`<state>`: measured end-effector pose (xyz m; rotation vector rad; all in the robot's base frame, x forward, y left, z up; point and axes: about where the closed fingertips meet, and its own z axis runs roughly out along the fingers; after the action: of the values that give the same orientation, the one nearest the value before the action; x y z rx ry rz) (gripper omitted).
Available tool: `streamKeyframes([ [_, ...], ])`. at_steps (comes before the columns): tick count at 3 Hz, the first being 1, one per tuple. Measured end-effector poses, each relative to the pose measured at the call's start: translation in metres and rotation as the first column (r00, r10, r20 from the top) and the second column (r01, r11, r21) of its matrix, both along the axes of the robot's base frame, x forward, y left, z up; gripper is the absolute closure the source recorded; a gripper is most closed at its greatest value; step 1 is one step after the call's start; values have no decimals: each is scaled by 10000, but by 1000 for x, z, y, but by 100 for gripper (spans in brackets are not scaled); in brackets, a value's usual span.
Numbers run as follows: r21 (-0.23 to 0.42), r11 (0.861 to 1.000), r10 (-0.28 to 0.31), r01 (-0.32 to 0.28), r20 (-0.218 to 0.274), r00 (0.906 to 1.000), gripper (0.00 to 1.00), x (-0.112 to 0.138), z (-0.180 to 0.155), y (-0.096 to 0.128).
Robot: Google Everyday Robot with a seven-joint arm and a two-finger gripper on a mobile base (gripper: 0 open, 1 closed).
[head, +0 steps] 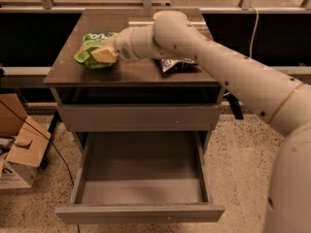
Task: Place green rice chip bag into middle drawer
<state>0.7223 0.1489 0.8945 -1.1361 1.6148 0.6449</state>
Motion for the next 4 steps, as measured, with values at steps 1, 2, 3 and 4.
streamKeyframes([
  [1, 443, 9973, 581, -594, 288, 9979, 100, -59, 12, -19],
  [2, 984, 9899, 988, -1023, 397, 9943, 100, -120, 5, -27],
  [3, 1584, 9753, 1516, -1542, 285, 9880, 100, -187, -7, -24],
  [4, 1857, 9636, 1974, -1924, -84, 9803, 100, -256, -16, -33],
])
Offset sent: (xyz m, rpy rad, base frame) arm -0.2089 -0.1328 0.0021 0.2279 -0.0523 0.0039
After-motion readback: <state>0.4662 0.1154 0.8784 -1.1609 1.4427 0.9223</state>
